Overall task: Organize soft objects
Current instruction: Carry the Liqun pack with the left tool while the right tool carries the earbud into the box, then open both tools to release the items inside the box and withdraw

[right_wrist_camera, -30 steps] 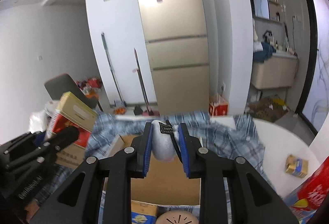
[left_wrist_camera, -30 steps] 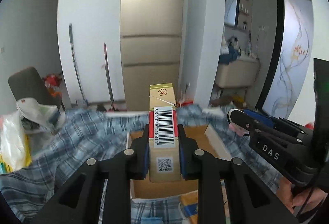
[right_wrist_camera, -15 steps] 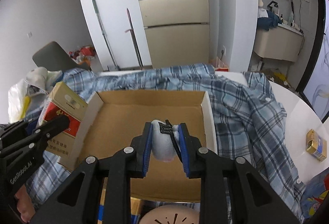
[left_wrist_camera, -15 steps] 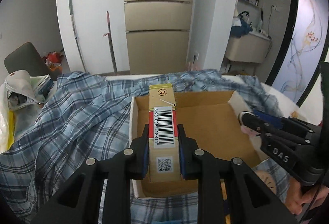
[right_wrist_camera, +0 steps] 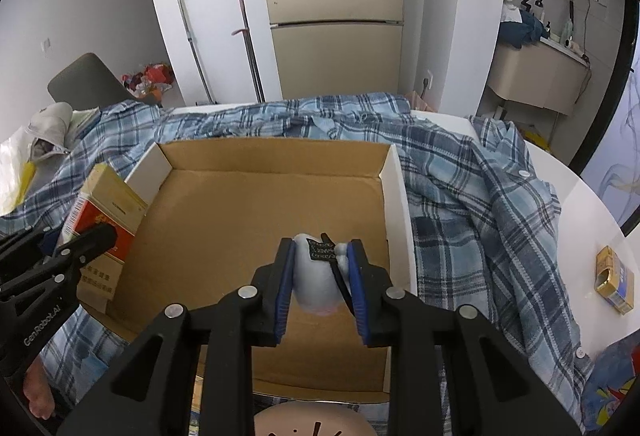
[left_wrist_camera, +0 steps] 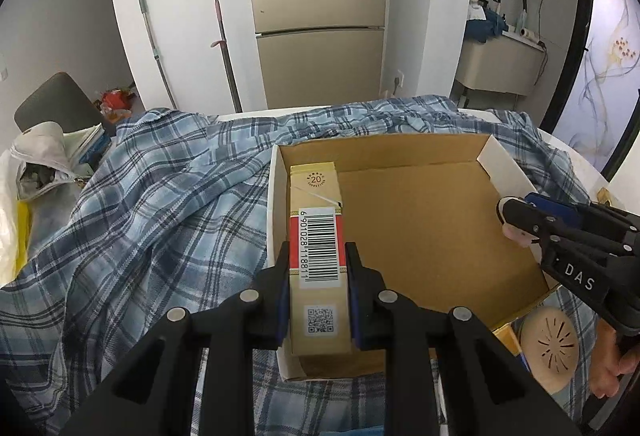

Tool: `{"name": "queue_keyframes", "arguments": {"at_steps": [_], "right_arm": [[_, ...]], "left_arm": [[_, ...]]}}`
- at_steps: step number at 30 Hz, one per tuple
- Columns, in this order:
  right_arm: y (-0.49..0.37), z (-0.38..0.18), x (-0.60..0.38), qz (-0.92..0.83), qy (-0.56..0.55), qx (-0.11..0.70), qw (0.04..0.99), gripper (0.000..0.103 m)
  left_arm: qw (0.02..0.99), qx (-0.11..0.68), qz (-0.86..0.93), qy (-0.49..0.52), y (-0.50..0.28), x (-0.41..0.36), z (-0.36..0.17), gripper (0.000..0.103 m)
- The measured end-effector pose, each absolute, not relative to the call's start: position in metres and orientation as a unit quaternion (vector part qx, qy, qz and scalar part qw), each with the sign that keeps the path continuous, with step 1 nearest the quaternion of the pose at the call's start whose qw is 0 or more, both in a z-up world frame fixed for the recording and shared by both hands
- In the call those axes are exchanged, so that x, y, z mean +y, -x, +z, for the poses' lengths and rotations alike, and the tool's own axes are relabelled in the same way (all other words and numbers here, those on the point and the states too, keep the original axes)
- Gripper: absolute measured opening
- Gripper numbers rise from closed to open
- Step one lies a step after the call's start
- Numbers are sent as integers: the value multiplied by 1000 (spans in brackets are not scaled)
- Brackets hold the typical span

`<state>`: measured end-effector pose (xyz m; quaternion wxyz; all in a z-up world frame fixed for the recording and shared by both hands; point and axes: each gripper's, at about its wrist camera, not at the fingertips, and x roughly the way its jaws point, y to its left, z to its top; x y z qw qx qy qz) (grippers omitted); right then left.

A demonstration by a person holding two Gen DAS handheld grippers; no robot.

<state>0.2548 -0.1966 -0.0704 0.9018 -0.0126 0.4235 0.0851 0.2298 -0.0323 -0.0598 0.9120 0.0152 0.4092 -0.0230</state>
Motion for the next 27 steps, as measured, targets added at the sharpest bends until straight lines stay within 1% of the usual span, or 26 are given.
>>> {"name": "queue_keyframes", "arguments": {"at_steps": [4,5,6,8,9,10,11,18,27], "right_arm": [[-255,-74,-195,81,19,424,902,25],[-255,-74,-195,83,18,425,901,25],[-255,-74,-194,85,17,426,901,25],[-255,-74,-194,89,15,427,900,31],[-254,-73,-194,91,14,426,900,38],[-254,-73,-194,94,12,423,901,49],[-253,-71,-194,95,9,418,903,52],[-244,-50,-195,101,9,387,916,53],[-213,18,-206,110,-4,314,943,53]], "left_arm": [[909,415,-19,-12,-231,-30,-61,24],[909,416,-17,-11,-231,-30,-61,27],[909,416,-17,-10,-231,-29,-61,32],[911,413,-18,-5,-230,-28,-60,56],[914,406,-20,-3,-229,-28,-59,69],[917,398,-16,-5,-227,-28,-56,71],[919,393,-14,-8,-226,-28,-54,71],[934,355,-21,-1,-213,-27,-28,71],[956,291,-25,-13,-171,-29,30,71]]}}
